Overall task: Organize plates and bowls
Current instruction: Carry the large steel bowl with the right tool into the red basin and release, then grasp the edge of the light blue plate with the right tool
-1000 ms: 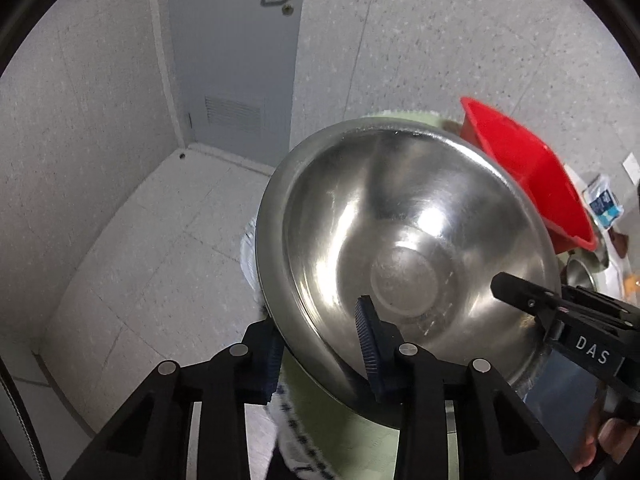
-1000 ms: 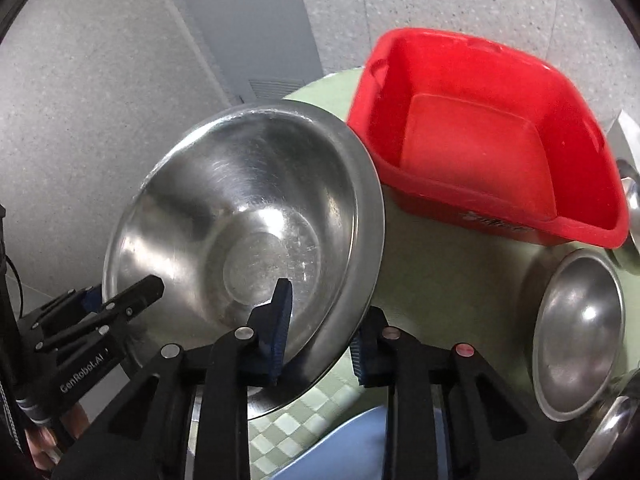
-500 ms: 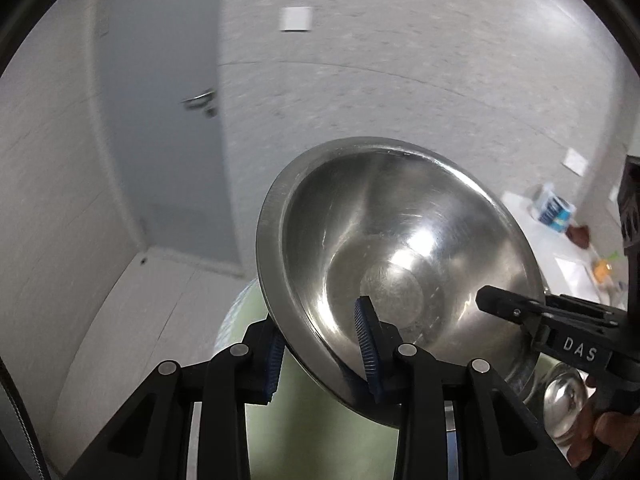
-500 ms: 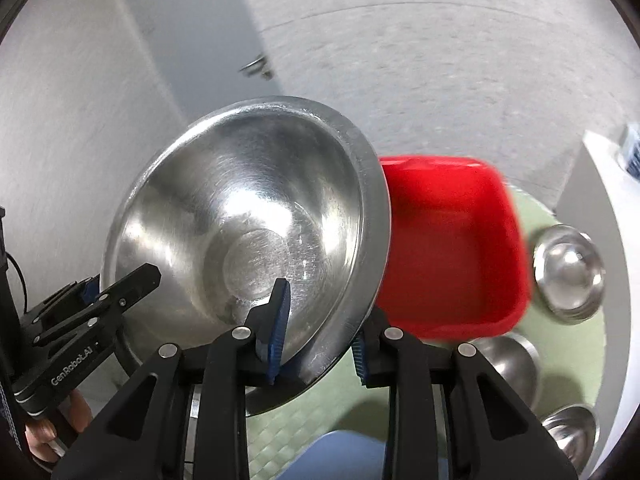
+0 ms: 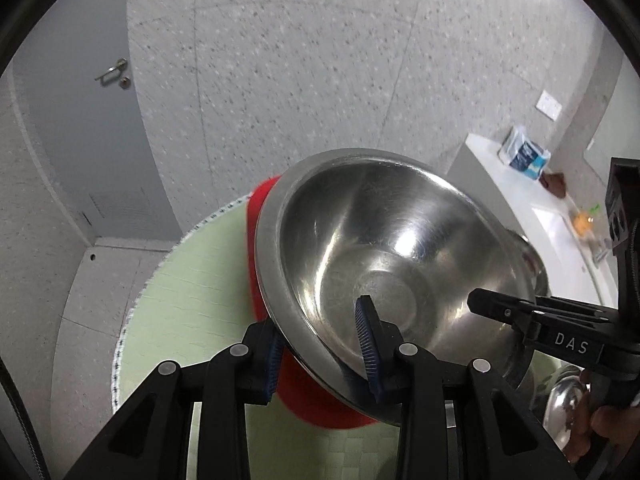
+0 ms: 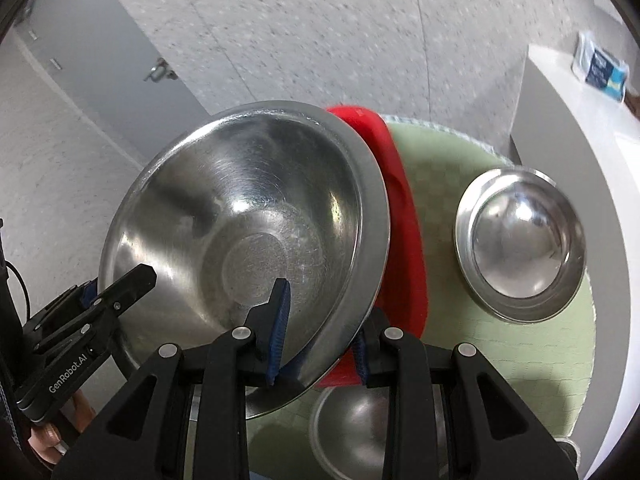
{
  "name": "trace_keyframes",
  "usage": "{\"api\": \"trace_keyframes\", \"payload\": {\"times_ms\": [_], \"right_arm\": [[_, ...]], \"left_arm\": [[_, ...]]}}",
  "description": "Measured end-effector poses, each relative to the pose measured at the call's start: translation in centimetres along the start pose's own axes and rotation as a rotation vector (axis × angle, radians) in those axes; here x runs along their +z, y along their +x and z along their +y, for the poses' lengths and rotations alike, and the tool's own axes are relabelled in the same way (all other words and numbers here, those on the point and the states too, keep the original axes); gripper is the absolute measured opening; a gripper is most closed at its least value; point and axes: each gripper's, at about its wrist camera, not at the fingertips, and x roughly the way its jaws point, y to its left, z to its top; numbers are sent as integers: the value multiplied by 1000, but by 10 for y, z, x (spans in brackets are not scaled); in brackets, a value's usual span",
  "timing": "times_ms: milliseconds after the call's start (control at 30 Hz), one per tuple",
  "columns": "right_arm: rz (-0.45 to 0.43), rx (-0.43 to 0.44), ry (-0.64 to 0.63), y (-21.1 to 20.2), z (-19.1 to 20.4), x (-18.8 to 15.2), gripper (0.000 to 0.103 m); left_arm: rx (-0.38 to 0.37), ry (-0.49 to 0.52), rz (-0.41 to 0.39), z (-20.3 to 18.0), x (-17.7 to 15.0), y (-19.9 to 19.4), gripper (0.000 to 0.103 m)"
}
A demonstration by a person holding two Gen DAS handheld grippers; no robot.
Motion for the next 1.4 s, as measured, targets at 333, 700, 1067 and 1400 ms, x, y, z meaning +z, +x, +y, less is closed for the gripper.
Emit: {"api": "trace_keyframes", "payload": {"times_ms": [333,700,1067,1400], "right_arm": [[63,-23,25,20,-4,-1,33],[37,-7,35,6,1,-3,59],[-130,-76,61,-67,5,-43,66],[-267,-98,-31,-145,18,-120,74]], "left_arm": [[5,23,54,-21,33,42,34],[-37,31,25,-23,21,32,80],[-44,24,-116,-24,-29,-39,95],[31,-37,-182,-47,-147,-120,100]]}}
